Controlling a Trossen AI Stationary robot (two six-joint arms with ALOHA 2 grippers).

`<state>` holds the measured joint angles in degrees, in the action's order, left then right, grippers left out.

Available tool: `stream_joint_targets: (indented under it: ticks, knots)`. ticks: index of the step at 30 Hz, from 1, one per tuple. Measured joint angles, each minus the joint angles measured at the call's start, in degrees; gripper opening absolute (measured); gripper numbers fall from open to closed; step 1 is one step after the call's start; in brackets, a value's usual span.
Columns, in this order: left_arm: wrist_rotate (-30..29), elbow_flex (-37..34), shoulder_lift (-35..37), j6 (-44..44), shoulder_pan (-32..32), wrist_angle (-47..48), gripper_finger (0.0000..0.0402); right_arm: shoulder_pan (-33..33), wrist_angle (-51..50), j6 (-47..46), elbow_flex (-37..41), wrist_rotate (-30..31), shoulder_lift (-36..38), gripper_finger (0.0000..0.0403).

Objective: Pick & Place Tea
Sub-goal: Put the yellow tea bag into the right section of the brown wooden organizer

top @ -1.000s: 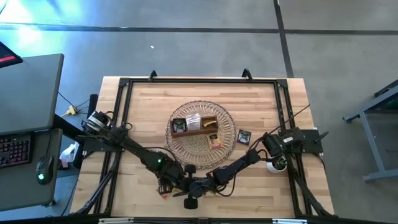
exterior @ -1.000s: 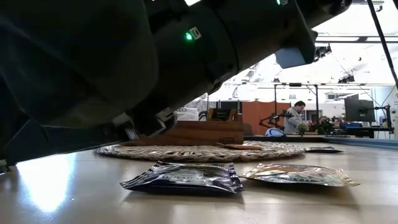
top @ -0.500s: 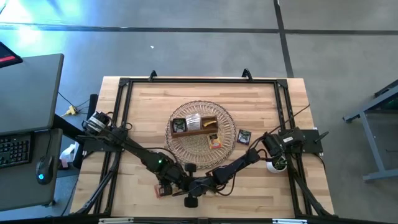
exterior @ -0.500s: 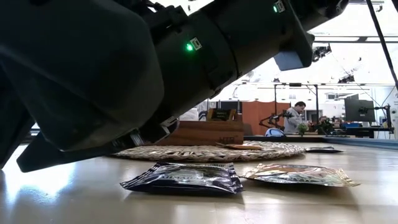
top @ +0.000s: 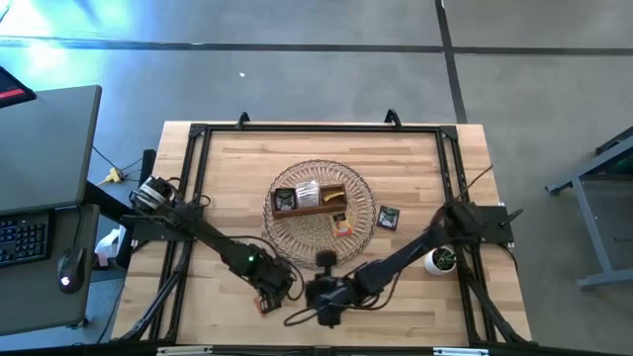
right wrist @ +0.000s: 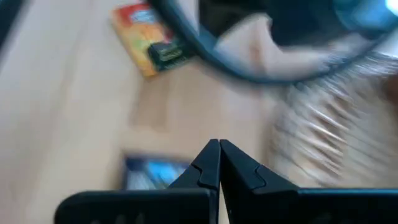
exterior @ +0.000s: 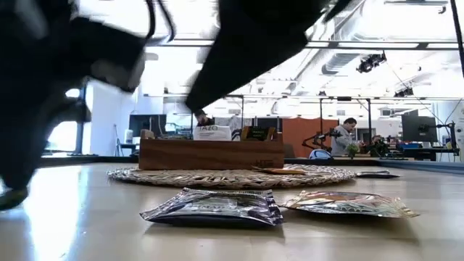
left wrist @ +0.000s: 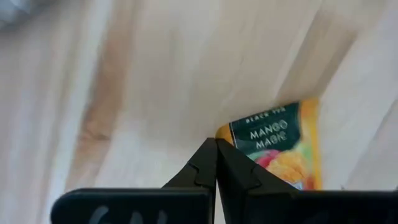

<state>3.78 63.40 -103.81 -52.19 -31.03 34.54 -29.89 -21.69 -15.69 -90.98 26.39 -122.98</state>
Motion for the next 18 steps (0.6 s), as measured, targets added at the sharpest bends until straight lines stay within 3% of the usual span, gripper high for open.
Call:
stream_joint_targets:
  ticks: [6,12,15,18]
  knots:
    - [-9.79,0.04,2.44,-0.83,0.32,-3.09,0.0,-3.13,-27.23,-5.58,-0.02,11.3,10.2,0.0002]
    - [-17.39,0.04,2.65,1.23,3.64,-6.25,0.0,-5.9,-54.76,-31.34,0.0,24.24,18.54,0.0005]
    - [-17.55,0.04,2.43,3.83,6.08,-8.64,0.0,-7.99,-63.12,-42.51,-0.02,26.67,20.76,0.0005]
    - [-16.84,0.04,2.3,7.36,8.6,-11.01,0.0,-10.06,-65.04,-46.12,-0.02,27.31,21.54,0.0002]
